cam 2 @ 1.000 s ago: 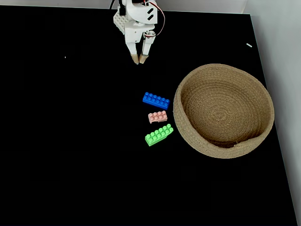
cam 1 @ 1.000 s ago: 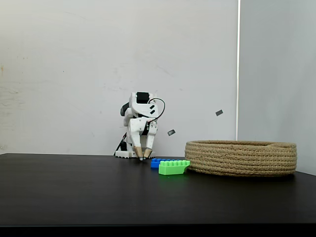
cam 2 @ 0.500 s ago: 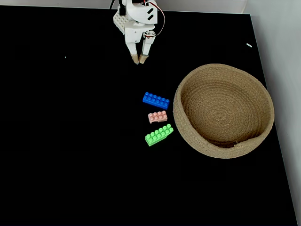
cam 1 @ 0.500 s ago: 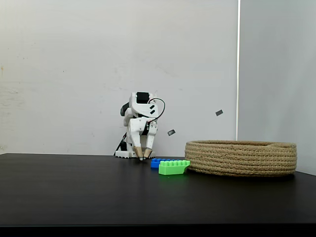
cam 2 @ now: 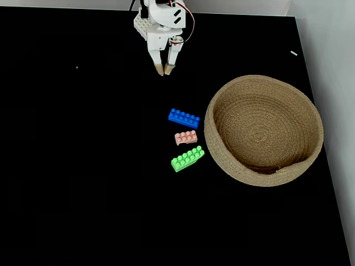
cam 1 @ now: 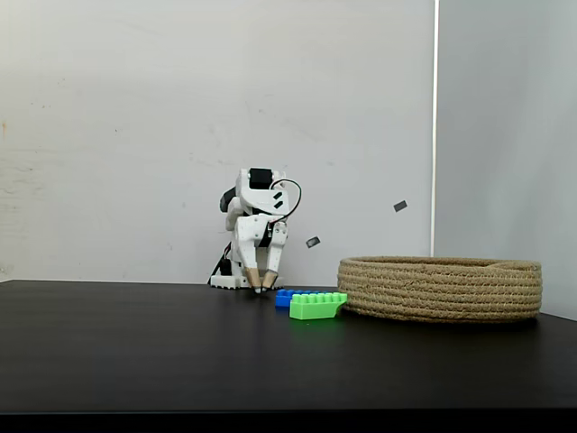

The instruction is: Place the lego blocks in the tray

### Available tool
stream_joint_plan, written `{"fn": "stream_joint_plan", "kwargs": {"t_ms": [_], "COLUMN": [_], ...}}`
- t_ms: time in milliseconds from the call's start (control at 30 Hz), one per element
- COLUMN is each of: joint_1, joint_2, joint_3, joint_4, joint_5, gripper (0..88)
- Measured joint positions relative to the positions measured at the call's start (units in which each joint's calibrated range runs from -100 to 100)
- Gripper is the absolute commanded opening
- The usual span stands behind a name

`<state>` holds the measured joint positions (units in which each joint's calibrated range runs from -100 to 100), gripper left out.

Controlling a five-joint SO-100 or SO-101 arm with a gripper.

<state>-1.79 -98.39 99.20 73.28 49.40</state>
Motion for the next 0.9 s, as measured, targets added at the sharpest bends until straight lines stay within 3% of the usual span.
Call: {"fn": "stream_joint_plan", "kwargs": {"t_ms": [333, 400, 500, 667, 900], "joint_1": [0.00, 0.00, 0.57, 1.63, 0.73], "joint_2": [0.00, 0.00, 0.00, 0.17, 12.72], "joint_3": [0.00, 0.00, -0.09, -4.07, -16.97], "joint_4": [-0.16, -1.95, -6.50, -13.97, -15.92], "joint_5": [-0.59, -2.05, -4.40, -10.79, -17.78], "gripper": [0.0, 0.3, 11.5, 19.7, 22.2]}}
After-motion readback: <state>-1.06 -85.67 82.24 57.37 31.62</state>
